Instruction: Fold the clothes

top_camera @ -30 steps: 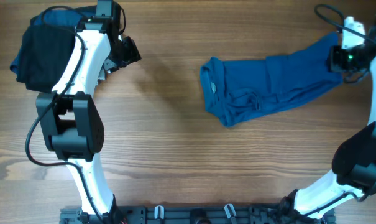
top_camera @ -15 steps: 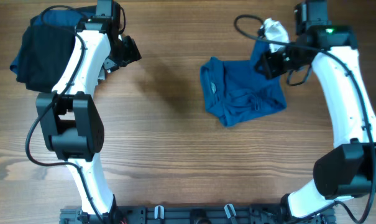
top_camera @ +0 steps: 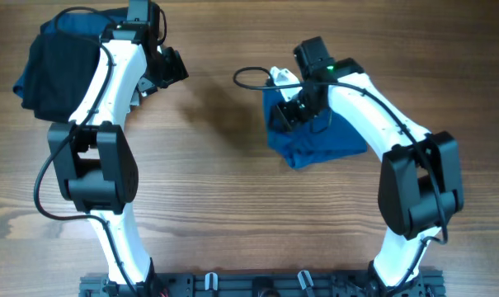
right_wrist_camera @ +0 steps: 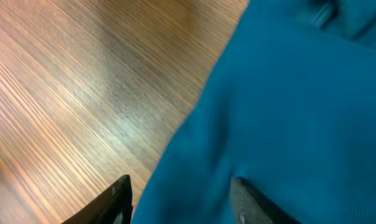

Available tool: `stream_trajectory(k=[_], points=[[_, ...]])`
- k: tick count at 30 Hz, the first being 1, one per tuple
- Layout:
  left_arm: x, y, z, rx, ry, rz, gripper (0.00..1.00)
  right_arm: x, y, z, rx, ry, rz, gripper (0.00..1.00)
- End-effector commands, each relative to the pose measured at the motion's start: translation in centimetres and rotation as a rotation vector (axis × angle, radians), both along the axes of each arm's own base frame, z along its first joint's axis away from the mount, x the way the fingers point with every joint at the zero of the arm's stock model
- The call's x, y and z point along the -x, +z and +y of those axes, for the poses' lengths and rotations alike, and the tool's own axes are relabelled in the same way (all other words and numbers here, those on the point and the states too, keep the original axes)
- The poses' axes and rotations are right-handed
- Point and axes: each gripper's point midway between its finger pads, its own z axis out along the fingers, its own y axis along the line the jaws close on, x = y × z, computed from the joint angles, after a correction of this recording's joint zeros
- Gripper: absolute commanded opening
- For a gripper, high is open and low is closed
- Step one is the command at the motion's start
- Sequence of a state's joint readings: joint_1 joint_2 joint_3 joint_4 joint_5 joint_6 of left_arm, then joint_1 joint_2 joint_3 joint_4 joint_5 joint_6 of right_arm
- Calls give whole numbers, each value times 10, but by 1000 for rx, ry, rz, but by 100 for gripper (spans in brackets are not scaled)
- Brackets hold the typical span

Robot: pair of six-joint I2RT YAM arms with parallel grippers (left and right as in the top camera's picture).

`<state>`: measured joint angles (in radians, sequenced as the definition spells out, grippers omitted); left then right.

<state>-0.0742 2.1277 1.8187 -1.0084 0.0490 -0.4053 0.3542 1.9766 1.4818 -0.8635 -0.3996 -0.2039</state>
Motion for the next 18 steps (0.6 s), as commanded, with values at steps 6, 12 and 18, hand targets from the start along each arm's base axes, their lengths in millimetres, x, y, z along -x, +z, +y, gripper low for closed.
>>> stream_trajectory(k=[6,12,18], points=[[2,32,-66,337,-253,-77,4,-45,132,-49,-220,-185,-240,64],[11,65,-152,607,-482,-159,4,-57,110,-131,-187,-394,-184,4],[38,53,-227,619,-692,-152,4,-70,49,-161,-175,-471,-88,4]])
